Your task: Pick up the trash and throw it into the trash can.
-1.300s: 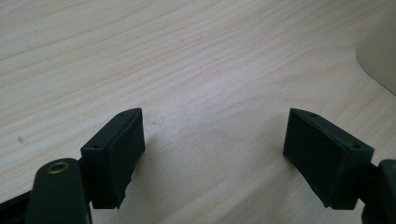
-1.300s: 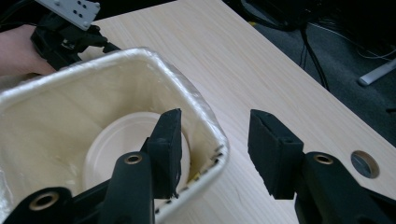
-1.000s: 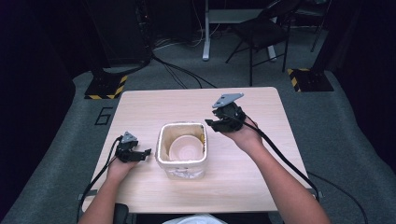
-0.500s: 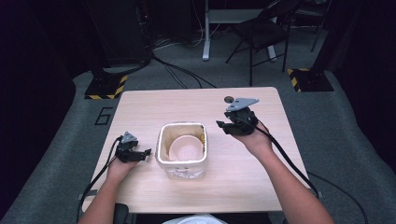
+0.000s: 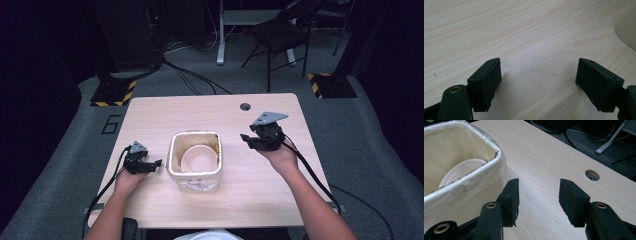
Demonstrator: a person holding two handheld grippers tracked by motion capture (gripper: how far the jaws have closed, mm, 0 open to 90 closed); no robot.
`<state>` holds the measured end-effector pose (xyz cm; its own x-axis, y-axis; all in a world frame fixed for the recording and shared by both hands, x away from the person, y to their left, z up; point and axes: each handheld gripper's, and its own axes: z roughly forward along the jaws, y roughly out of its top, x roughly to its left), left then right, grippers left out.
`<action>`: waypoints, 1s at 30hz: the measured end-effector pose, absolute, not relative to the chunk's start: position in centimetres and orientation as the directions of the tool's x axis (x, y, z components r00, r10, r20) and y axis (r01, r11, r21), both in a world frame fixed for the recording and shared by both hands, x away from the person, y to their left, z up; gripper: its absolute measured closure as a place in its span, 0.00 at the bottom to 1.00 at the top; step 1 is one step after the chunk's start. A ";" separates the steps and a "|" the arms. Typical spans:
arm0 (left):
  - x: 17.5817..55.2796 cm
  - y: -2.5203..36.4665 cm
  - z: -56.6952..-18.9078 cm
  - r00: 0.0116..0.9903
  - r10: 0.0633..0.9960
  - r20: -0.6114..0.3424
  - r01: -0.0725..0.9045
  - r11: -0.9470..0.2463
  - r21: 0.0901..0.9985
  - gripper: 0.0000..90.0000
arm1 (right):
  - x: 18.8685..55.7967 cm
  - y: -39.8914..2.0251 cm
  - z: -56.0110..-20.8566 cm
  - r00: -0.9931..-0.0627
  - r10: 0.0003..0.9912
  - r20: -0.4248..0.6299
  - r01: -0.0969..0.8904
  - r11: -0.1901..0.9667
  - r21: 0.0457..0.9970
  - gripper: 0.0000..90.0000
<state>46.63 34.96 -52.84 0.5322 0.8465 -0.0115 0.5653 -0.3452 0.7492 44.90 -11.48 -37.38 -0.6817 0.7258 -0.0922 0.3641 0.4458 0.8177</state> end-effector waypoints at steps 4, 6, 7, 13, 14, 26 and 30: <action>46.6 35.0 -52.8 0.532 0.847 -0.012 0.565 -0.345 0.749 0.23 | 44.8 -12.2 -38.1 -0.673 0.734 -0.089 0.368 0.437 0.821 0.55; 46.6 35.0 -52.8 0.532 0.847 -0.012 0.565 -0.345 0.749 0.23 | 44.8 -12.5 -38.4 -0.667 0.740 -0.085 0.377 0.433 0.819 0.55; 46.6 35.0 -52.8 0.532 0.847 -0.012 0.565 -0.345 0.749 0.23 | 44.7 -12.6 -38.5 -0.665 0.742 -0.084 0.379 0.433 0.818 0.55; 46.6 35.0 -52.8 0.531 0.847 -0.012 0.566 -0.344 0.749 0.23 | 44.5 -13.3 -39.7 -0.655 0.751 -0.085 0.382 0.426 0.820 0.55; 46.6 35.0 -52.8 0.531 0.847 -0.012 0.566 -0.344 0.749 0.23 | 44.4 -13.6 -40.2 -0.651 0.754 -0.086 0.383 0.425 0.820 0.55; 46.6 35.0 -52.8 0.531 0.847 -0.012 0.566 -0.344 0.749 0.23 | 44.0 -15.2 -42.5 -0.615 0.786 -0.065 0.420 0.396 0.817 0.54; 46.6 35.0 -52.8 0.531 0.847 -0.012 0.566 -0.344 0.749 0.23 | 43.8 -15.5 -43.0 -0.609 0.790 -0.071 0.418 0.397 0.817 0.54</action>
